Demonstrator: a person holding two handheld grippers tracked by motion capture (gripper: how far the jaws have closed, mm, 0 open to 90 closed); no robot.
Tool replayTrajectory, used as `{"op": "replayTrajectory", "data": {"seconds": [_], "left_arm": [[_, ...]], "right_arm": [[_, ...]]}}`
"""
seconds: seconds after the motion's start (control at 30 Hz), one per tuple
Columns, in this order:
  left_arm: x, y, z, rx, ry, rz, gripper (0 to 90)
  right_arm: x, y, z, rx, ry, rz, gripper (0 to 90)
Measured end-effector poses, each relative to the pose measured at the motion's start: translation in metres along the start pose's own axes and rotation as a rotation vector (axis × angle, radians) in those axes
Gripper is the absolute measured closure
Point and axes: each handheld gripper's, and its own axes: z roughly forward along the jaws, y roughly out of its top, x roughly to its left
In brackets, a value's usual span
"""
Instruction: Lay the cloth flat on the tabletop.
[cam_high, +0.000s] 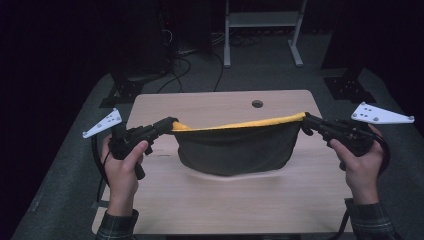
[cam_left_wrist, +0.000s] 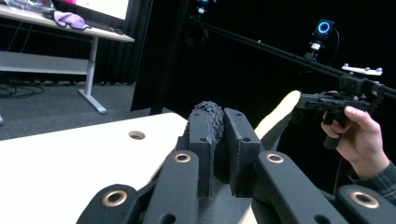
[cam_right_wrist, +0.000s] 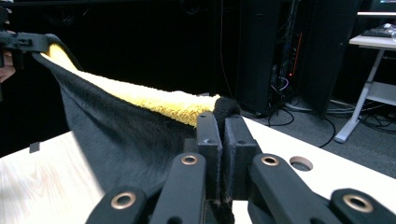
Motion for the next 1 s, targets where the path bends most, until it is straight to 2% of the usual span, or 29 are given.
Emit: {"op": "replayTrajectory", "data": {"seconds": [0.07,0.2,0.33,0.4,0.6,0.7,0.83,0.93,1.0], "left_arm": [[0.004,-0.003,0.002,0.005,0.004,-0.014,82.1],[0.007,-0.006,0.006,0.016,0.017,-0.018,82.1],[0.009,-0.005,0.008,0.023,0.031,-0.001,82.2],[0.016,-0.003,0.014,0.013,0.041,0.001,82.1],[0.047,0.004,0.041,0.01,0.065,-0.013,82.2],[0.062,0.014,0.059,0.013,0.08,0.015,82.2],[0.078,0.027,0.076,-0.002,0.092,0.039,82.2],[0.084,0.037,0.082,-0.03,0.1,0.063,82.2],[0.084,0.039,0.082,-0.04,0.101,0.065,82.1]], "right_arm": [[-0.001,-0.001,0.001,0.003,0.002,0.003,85.5],[-0.004,-0.005,0.006,0.017,-0.003,0.005,85.5],[-0.006,-0.006,0.009,0.022,-0.006,0.001,85.5],[-0.008,-0.005,0.012,0.026,-0.011,0.005,85.5],[-0.032,-0.001,0.037,0.051,-0.03,0.016,85.5],[-0.046,0.006,0.051,0.061,-0.057,0.005,85.5],[-0.064,0.024,0.069,0.058,-0.082,-0.002,85.5],[-0.071,0.037,0.077,0.041,-0.092,-0.015,85.5],[-0.072,0.042,0.078,0.031,-0.094,-0.025,85.5]]}}
